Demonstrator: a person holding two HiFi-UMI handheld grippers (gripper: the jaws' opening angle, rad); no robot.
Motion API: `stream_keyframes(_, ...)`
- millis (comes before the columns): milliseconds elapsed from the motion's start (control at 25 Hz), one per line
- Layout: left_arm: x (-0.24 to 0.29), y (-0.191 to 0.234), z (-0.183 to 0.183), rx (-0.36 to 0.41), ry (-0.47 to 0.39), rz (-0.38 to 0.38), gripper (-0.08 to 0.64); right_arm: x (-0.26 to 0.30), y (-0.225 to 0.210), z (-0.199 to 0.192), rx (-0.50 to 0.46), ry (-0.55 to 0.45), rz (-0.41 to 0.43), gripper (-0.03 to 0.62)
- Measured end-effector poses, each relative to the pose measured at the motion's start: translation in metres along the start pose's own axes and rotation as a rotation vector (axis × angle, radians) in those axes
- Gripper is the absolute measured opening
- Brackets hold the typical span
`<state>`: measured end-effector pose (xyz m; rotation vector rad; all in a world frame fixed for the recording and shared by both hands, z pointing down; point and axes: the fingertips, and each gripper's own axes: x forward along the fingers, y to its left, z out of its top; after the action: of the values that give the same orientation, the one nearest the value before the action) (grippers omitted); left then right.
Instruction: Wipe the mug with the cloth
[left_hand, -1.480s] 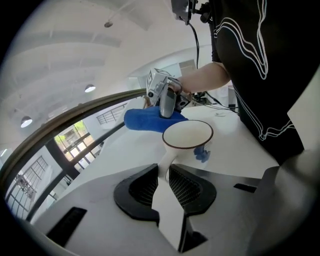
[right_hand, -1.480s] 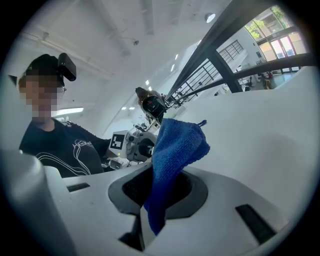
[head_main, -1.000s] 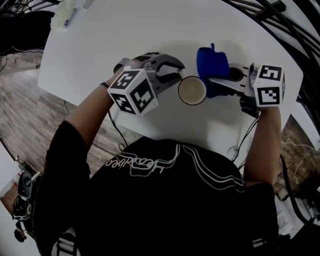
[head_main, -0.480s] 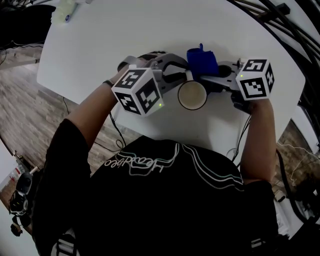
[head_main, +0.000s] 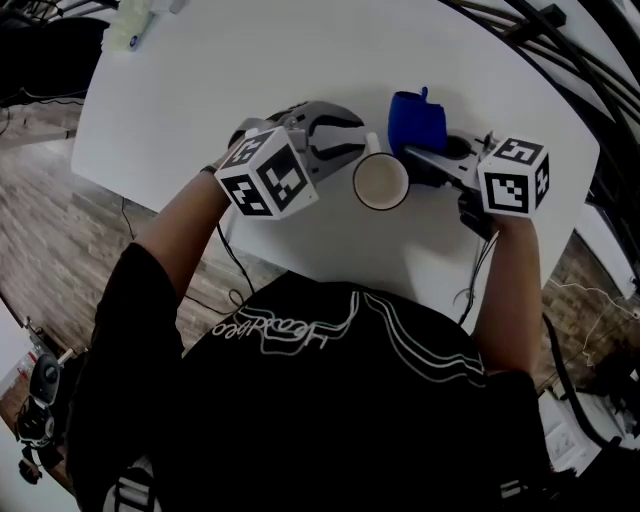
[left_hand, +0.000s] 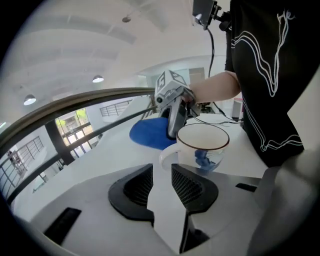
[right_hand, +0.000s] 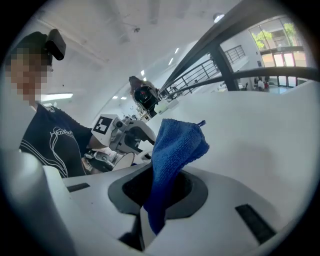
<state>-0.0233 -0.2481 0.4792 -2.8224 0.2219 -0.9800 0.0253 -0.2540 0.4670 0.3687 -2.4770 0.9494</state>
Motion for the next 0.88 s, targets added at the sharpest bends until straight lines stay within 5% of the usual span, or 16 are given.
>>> stream_keyframes(200, -0.032, -0.002, -0.009, -0.14, -0.055, 0.063, 0.106, -0.033, 0.027, 0.014, -0.045, -0.156, -0.149, 0.051)
stream_keyframes(400, -0.08, -0.018, 0.028, -0.315, -0.221, 0.16, 0.104, -0.073, 0.085, 0.023, -0.125, -0.296, -0.257, 0.051)
stream_keyframes(520, -0.111, -0.017, 0.077, -0.394, -0.312, 0.2, 0.056, -0.095, 0.122, 0.048, -0.158, -0.369, -0.272, 0.051)
stream_keyframes(720, -0.165, -0.014, 0.207, -0.529, -0.441, 0.167, 0.009, -0.161, 0.185, 0.102, -0.156, -0.479, -0.262, 0.051)
stream_keyframes(880, -0.184, -0.047, 0.24, -0.602, -0.497, 0.14, 0.008, -0.177, 0.222, 0.086, -0.136, -0.541, -0.267, 0.051)
